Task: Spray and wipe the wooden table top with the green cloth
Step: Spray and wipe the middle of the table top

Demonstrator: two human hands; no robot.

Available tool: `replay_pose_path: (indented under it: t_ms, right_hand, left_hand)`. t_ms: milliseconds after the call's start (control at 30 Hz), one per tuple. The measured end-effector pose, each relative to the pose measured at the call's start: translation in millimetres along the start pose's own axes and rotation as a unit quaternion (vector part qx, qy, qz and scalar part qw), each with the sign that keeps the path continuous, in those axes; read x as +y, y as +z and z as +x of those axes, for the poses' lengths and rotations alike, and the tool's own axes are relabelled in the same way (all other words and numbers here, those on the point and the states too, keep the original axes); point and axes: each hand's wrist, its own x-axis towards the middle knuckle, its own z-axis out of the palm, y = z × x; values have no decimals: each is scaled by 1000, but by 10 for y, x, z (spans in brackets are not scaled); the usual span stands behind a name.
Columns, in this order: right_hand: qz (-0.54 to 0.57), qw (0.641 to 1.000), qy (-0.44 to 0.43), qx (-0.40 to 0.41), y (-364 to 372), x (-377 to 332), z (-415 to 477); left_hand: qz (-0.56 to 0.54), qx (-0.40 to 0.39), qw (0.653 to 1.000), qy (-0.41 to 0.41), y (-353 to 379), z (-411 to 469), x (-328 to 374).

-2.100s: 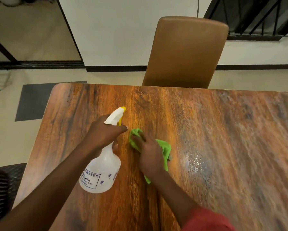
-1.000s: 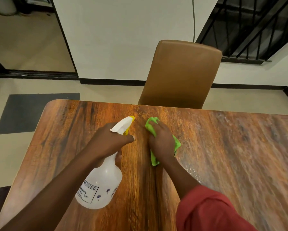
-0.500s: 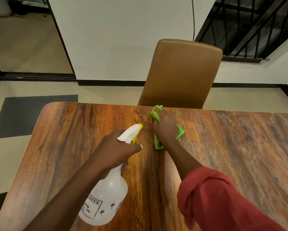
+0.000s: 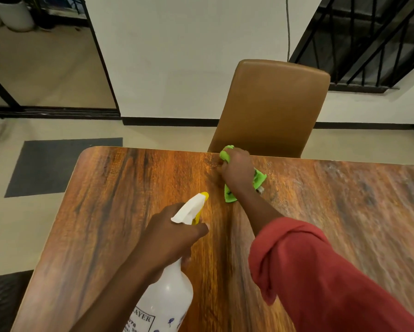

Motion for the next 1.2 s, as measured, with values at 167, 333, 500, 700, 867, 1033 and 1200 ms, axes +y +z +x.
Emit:
replay_pose_path:
  t_ms: [167,333,500,700,867,1033,1200]
  right_hand:
    - [169,983,35,-61,-96,-347,-303]
    - [624,690,351,-106,-971,-70,-689]
    - [668,667,310,-112,-1990,229,-1380]
    - [630,694,340,-73,-2664,367,-2179]
    - [659,659,360,-40,-2877,409,-2857]
    - [649,663,374,-21,-2988,254,-3351]
    - [660,639,396,7,-3051,314,-3623]
  left_hand:
    - [-40,5,999,-11,-32,-216,-121]
    - [-31,12,999,2,-31,-614,-186]
    - [-11,-6,1000,11,205,-975,-249]
    - [-2,-59,997,45,573,-1494,-264]
    - [17,-72,996,50,560,-1909,-541]
    - [34,-68,997,25,469,-2236,-829]
    - [73,-68,994,39,508,-2478,-839]
